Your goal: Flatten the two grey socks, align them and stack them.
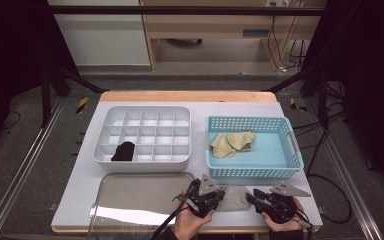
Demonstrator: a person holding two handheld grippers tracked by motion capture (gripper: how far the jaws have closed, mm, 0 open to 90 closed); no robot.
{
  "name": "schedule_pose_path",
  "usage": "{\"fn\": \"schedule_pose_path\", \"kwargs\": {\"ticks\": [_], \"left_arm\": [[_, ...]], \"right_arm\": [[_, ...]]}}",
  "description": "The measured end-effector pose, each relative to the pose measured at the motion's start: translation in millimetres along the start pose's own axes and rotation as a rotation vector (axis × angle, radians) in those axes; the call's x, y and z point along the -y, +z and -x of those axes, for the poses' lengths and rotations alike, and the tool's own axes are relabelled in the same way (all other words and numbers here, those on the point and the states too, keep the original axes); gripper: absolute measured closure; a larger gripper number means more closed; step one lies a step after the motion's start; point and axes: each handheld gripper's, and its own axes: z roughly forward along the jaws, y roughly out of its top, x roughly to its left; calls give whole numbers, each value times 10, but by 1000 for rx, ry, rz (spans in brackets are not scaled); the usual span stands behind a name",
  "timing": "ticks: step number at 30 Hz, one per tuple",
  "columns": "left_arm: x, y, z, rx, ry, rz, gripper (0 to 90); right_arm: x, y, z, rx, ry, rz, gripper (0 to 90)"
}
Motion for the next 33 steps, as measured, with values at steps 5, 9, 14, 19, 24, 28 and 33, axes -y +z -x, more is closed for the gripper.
{"fn": "schedule_pose_path", "kwargs": {"ticks": [5, 9, 14, 19, 24, 28, 33], "left_arm": [[39, 61, -26, -1, -6, -27, 894], [60, 85, -26, 2, -7, -32, 894], [62, 97, -32, 5, -12, -36, 894], [46, 97, -15, 13, -19, -25, 893], [50, 126, -10, 17, -19, -38, 893], [47, 148, 4, 11, -16, -61, 893], [40, 157, 3, 13, -18, -67, 892]], "right_arm": [[14, 30, 4, 4, 3, -14, 620], [25, 49, -12, 10, -3, -25, 640], [29, 59, -31, 16, -5, -29, 675], [32, 58, -29, 9, 4, -31, 729], [39, 62, -37, 4, 15, -29, 785], [26, 54, -36, -4, 24, -22, 846], [-18, 1, -42, -23, 25, 7, 851]]}}
